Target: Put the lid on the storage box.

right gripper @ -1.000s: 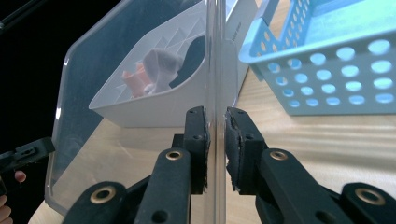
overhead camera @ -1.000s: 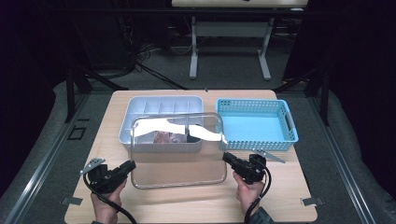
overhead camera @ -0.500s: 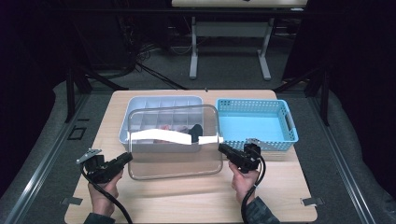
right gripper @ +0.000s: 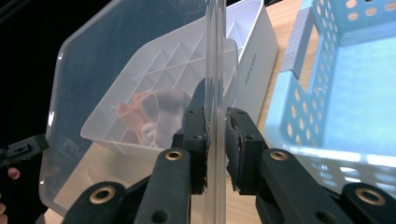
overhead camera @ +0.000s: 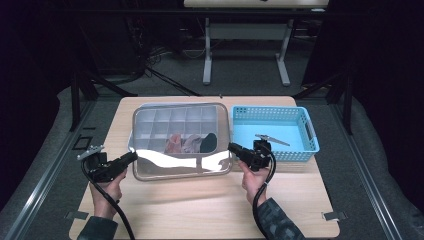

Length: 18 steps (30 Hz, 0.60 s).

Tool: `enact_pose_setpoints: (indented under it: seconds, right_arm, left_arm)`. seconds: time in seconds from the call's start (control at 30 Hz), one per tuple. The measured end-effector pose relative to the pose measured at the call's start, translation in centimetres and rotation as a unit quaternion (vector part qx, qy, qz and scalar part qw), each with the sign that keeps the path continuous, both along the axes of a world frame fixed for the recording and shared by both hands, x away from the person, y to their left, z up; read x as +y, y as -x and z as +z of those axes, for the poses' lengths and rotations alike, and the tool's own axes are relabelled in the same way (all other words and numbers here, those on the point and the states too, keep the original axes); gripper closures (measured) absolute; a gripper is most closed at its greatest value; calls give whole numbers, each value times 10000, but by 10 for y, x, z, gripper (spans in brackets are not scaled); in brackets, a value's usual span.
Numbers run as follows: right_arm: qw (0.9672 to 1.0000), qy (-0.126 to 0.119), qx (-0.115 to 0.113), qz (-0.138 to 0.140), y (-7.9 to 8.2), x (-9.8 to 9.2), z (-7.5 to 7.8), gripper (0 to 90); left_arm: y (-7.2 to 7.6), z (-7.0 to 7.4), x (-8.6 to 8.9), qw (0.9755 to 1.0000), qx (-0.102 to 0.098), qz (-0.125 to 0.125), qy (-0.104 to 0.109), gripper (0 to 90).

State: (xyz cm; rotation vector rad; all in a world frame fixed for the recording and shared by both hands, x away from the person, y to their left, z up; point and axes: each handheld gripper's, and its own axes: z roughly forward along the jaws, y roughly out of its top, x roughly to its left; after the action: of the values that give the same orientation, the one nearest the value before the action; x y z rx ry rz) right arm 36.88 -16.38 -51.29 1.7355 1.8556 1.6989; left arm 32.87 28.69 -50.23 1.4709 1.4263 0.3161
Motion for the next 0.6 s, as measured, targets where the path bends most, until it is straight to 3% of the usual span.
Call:
enact_pose_setpoints:
  seconds: [0.13,0.43,0.6]
  right_arm:
    - [10000,60,-18,-7,-11,6,4,791]
    - [9998,91,166,-5,-34,15,4,787]
    - [9996,99,263,-18,-45,19,5,787]
  left_arm:
    - [-10,3,4,10000,76,1,-56,750]
    - [-37,8,13,9997,219,-29,-52,755]
    - [-53,9,16,9992,330,-58,-218,756]
